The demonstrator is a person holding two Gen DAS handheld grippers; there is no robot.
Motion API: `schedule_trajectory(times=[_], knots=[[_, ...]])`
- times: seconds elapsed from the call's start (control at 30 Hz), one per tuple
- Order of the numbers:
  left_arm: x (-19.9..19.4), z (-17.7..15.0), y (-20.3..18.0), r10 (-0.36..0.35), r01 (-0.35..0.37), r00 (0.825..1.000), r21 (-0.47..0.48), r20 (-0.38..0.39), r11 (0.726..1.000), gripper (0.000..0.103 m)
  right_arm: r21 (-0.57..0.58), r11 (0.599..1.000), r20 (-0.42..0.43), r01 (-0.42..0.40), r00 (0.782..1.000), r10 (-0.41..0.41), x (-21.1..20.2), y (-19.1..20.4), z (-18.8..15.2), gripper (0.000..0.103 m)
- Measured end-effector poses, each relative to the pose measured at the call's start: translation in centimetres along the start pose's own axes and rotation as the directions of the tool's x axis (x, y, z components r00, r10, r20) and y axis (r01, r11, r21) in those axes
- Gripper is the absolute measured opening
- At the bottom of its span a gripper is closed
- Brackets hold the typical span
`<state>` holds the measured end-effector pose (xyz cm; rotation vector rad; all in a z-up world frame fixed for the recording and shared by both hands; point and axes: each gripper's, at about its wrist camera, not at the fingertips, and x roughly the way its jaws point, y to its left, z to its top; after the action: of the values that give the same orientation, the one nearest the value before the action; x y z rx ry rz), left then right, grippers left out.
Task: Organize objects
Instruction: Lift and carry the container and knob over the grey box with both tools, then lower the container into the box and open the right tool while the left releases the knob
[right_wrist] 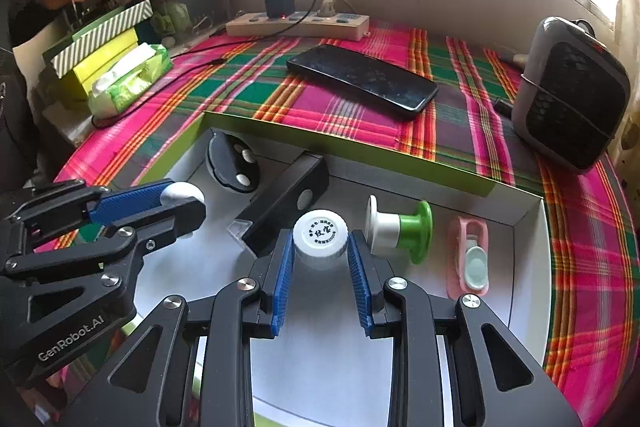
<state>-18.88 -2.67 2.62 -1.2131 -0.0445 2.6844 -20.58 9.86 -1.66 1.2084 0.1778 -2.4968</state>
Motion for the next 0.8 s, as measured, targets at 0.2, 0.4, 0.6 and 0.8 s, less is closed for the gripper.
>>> schedule_trajectory(times=[0.2, 0.4, 0.6, 0.8], knots=[[0.4, 0.3, 0.0, 0.014, -0.014, 1.000, 0.003, 0.001, 1.000, 0.022, 0.012, 1.000, -0.005, 0.002, 1.000, -0.002, 0.5, -0.3, 0.1, 0.029], [0.7, 0.5, -0.3, 0.026, -0.026, 1.000, 0.021, -0.002, 0.999, 0.022, -0.001, 1.000, -0.007, 0.006, 1.000, -0.006, 0.5, -0.1, 0.2, 0.029], [1.0, 0.5, -0.7, 0.031, -0.031, 0.999, 0.033, -0.009, 0.999, 0.022, -0.012, 1.000, -0.011, 0.006, 1.000, -0.006, 0.6, -0.1, 0.3, 0.029], [1.2, 0.6, -0.9, 0.034, -0.033, 0.999, 0.040, -0.014, 0.999, 0.022, -0.020, 1.000, -0.014, 0.015, 1.000, -0.016, 0.6, 0.0, 0.2, 0.029]])
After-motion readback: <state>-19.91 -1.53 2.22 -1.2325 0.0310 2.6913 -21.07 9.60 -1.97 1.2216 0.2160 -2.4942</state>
